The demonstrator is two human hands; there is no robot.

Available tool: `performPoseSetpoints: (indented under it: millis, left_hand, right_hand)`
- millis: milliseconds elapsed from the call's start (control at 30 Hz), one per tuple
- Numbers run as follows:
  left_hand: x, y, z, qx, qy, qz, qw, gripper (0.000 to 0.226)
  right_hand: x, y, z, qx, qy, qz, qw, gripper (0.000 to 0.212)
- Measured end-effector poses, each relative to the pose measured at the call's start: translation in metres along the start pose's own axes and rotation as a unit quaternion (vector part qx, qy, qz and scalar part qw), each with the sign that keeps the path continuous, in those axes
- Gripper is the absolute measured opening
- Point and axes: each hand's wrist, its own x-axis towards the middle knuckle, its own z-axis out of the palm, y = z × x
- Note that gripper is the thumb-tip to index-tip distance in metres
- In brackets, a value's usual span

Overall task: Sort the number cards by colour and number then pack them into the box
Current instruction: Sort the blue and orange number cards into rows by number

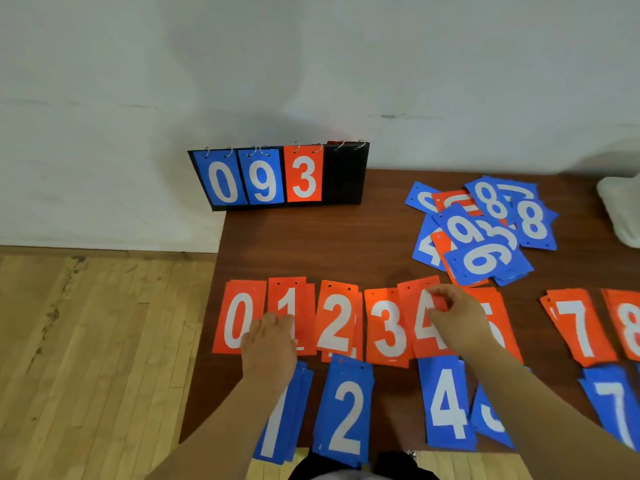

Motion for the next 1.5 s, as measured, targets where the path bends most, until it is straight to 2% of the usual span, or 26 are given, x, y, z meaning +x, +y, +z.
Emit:
performPoseSetpoints:
  millis: [200,400,567,667,767,1000,1267,1500]
  left_hand:
    - [0.002,0.008,0.003,0.003,-0.012,0.003,1.0,0.049]
    - [0.003,0.013,0.0,0.021,-0.022,-0.005,1.0,0.05]
    - [0.002,0.021,-0.007,0.008,-0.047,-0.025,0.999,0.049]
    - [0.004,0.034,-0.017,-0.023,-0.037,-0.044,0.998,0.047]
    - [0.007,0.063,-0.028,-0.06,-0.011,-0.022,0.998,0.05]
    - [0.032,0.167,-0.041,-0.088,-0.034,0.053,0.994,0.064]
    - [0.07,0.299,-0.025,-0.059,-0.048,0.092,0.993,0.064]
    - [0.11,0.378,0.011,-0.023,-0.057,0.099,0.993,0.069]
  right_hand:
    - [0.02,0.039,0.003,-0.059,0.011,0.01,0.998,0.041]
    - [0.014,0.053,0.016,-0.228,0.033,0.014,0.973,0.044]
    - [0.01,0.05,0.013,-0.257,0.031,-0.002,0.966,0.051]
    - [0.005,0.046,0.006,-0.214,0.039,-0.017,0.976,0.063]
    - [-0.003,0.049,-0.012,-0.155,0.059,-0.03,0.986,0.068]
    - [0.013,0.08,-0.083,-0.11,0.076,-0.012,0.991,0.064]
    - [0.089,0.146,-0.164,-0.046,0.085,-0.012,0.995,0.052]
    - [0.191,0.163,-0.199,0.0,0.052,-0.002,0.999,0.061]
